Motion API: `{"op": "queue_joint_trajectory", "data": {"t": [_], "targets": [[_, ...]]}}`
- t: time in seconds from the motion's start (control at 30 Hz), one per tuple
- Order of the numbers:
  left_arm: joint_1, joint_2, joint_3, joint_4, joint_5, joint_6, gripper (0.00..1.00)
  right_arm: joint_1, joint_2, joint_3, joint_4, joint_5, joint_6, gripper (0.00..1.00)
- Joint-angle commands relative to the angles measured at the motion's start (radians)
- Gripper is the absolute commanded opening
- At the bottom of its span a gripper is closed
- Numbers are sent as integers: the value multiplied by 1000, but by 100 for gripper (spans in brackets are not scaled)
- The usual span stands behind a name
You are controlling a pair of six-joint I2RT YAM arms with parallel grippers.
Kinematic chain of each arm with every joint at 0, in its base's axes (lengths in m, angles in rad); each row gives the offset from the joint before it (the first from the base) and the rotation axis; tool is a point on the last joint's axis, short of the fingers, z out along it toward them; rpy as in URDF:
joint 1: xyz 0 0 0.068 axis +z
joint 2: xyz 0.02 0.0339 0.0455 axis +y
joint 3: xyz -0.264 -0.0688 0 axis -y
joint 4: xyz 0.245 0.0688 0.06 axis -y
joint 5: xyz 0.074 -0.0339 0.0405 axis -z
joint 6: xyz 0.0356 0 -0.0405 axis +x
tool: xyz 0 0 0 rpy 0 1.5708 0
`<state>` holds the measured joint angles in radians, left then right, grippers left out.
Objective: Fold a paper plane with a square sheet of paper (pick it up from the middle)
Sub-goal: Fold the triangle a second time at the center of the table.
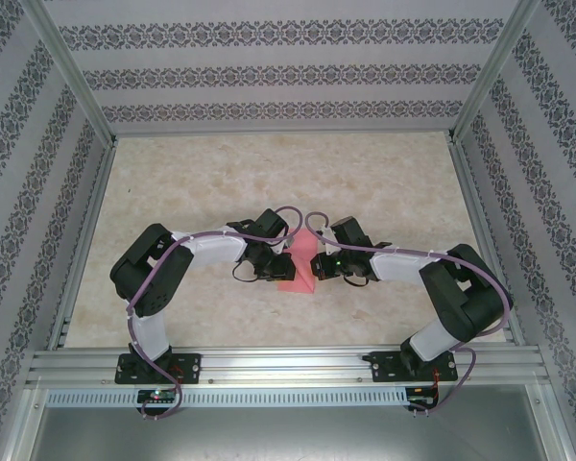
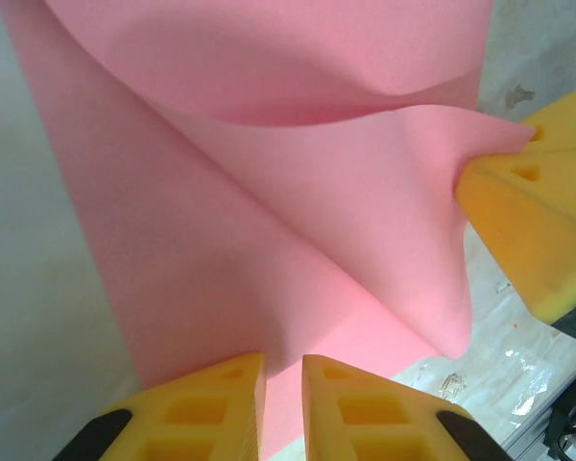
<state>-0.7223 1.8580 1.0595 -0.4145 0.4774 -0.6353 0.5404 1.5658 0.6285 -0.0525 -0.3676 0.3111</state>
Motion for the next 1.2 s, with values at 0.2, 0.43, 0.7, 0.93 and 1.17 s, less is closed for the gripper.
{"op": "queue_joint_trajectory", "data": {"t": [0.2, 0.43, 0.7, 0.93, 1.17], "targets": [[-12, 24, 19, -20, -2, 20, 20, -1, 36, 28, 24, 5, -19, 6], [-13, 21, 17, -22, -3, 22, 20, 6, 69, 30, 9, 28, -21, 6], [-12, -34, 36, -32, -9, -1, 22, 14, 65, 17, 4, 43, -21, 6], [14, -141, 40, 34, -41, -122, 29, 15, 60, 11, 5, 52, -20, 6], [40, -93, 31, 202, 23, -266, 31, 16, 62, 10, 5, 49, -20, 6]]}}
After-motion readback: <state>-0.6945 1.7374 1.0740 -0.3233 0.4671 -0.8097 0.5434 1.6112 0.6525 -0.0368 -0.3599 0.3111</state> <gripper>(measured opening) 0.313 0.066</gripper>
